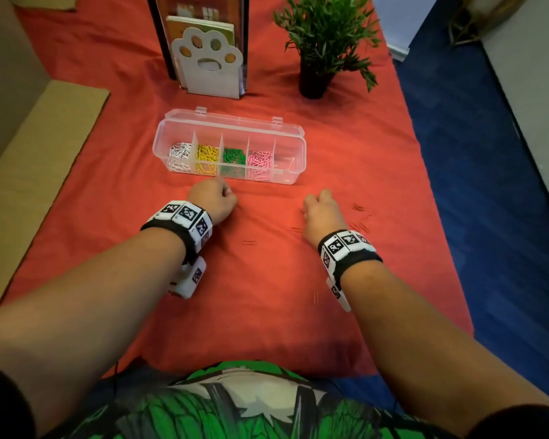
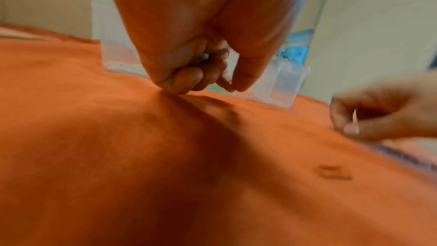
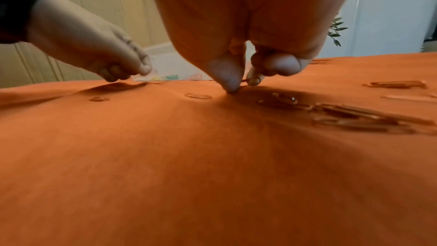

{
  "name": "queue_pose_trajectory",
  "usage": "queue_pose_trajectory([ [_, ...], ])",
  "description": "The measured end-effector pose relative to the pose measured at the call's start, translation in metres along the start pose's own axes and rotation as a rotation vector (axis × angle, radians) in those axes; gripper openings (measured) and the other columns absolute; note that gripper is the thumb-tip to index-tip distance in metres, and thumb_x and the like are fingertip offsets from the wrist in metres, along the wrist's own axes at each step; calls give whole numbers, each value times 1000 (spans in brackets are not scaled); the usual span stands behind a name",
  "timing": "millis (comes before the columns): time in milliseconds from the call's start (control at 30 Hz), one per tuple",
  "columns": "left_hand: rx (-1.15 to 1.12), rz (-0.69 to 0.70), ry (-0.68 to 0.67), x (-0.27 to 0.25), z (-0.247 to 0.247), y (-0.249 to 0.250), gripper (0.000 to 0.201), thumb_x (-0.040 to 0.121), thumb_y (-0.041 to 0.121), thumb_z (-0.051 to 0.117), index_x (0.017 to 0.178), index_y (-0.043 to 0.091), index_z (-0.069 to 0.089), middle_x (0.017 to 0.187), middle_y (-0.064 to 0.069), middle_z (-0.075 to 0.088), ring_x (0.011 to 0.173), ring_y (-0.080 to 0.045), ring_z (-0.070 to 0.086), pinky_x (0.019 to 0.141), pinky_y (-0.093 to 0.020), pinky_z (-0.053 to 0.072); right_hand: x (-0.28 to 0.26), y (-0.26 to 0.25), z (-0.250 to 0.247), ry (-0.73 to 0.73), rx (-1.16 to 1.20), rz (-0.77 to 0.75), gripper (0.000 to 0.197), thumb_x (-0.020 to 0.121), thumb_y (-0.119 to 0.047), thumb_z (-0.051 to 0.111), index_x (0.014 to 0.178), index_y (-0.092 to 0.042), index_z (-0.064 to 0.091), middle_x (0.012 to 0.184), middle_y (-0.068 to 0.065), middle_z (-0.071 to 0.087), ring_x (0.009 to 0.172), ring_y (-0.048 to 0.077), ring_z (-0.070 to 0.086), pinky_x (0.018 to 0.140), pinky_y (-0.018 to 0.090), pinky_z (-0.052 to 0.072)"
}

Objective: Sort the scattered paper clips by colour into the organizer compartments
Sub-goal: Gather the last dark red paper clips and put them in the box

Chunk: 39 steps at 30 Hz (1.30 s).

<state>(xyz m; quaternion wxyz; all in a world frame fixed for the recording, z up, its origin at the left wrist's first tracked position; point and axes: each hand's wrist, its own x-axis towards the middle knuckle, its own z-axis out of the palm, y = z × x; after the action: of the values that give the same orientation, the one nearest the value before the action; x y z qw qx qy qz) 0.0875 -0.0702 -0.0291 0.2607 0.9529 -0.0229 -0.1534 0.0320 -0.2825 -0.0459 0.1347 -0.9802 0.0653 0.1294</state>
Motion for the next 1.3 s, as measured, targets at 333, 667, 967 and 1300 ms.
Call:
queue_pose_trajectory([
  [333,-1192,-469,-432,-36,-11,3,17,65,19,41,62,10,55,52,-2,54,42,-13,52,43,-15,39,-20,-8,10,-80,84,-50,18,87,-12,52,103,-5,55,108,16,51,102,34,54,91,38,46],
  [667,85,103,-120,-53,25,-4,24,80,40,65,89,17,65,92,-8,70,91,-26,63,77,-29,47,-28,-24,8,-146,-74,36,32,87,-1,37,118,2,44,122,21,45,112,38,50,95,43,43],
  [967,264,246,-183,-56,35,0,23,88,28,53,93,6,59,103,-17,65,100,-34,59,83,-36,43,-36,7,-12,-167,704,258,18,94,-9,43,96,-18,59,80,-2,56,76,18,53,60,23,41],
  [1300,-1179,-420,-649,-67,20,51,7,63,16,36,60,15,42,48,0,40,40,-13,35,42,-15,26,-60,79,-35,-147,1870,698,8,60,-14,42,66,-15,48,58,0,43,52,13,36,50,23,31],
])
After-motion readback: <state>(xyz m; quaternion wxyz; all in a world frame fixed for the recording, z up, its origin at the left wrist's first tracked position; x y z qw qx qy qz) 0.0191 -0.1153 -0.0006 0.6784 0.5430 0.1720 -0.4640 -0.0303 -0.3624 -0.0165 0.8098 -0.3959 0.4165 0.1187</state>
